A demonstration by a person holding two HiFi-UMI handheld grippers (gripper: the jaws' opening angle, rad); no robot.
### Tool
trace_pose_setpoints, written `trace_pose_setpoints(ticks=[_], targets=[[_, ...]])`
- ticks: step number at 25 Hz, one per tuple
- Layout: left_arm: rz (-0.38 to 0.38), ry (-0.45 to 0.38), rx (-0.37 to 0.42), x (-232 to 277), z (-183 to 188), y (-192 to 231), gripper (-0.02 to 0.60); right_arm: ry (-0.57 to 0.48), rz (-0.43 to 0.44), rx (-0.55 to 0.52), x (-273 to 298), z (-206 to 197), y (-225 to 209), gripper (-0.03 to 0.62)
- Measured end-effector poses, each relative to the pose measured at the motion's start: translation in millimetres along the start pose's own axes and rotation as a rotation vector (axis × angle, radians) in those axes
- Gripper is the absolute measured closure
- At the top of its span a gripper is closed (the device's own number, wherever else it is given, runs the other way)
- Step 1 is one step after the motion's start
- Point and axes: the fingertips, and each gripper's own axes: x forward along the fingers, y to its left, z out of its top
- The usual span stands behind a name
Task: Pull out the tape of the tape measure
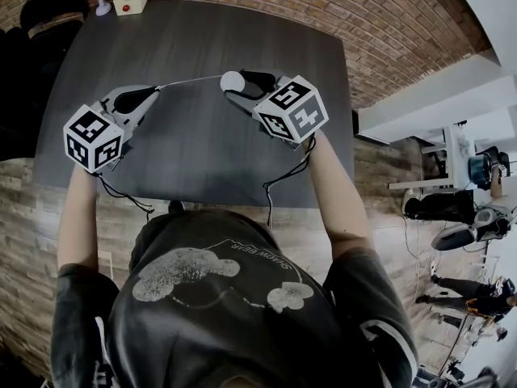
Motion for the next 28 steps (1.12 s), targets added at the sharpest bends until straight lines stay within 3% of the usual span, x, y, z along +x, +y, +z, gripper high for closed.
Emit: trace_pose_setpoints(ticks=[12,24,28], targets=[[0.021,-0.009,-0.065,-14.0,9.3,32.7,0.572,0.022,-0.071,0.052,-17.4,-5.0,-39.4,0.367],[0.048,-0.033,-0.087,-15.5,16.4,45.8,0.572,0.039,-0.13,-0.008,-17.3,-0.2,-54.8,0.368],[0.073,-0.045,-0.096,-23.7,17.6,55.7,0.572,0.033,-0.151,0.023,-26.8,-3.4,-66.4,0.368]])
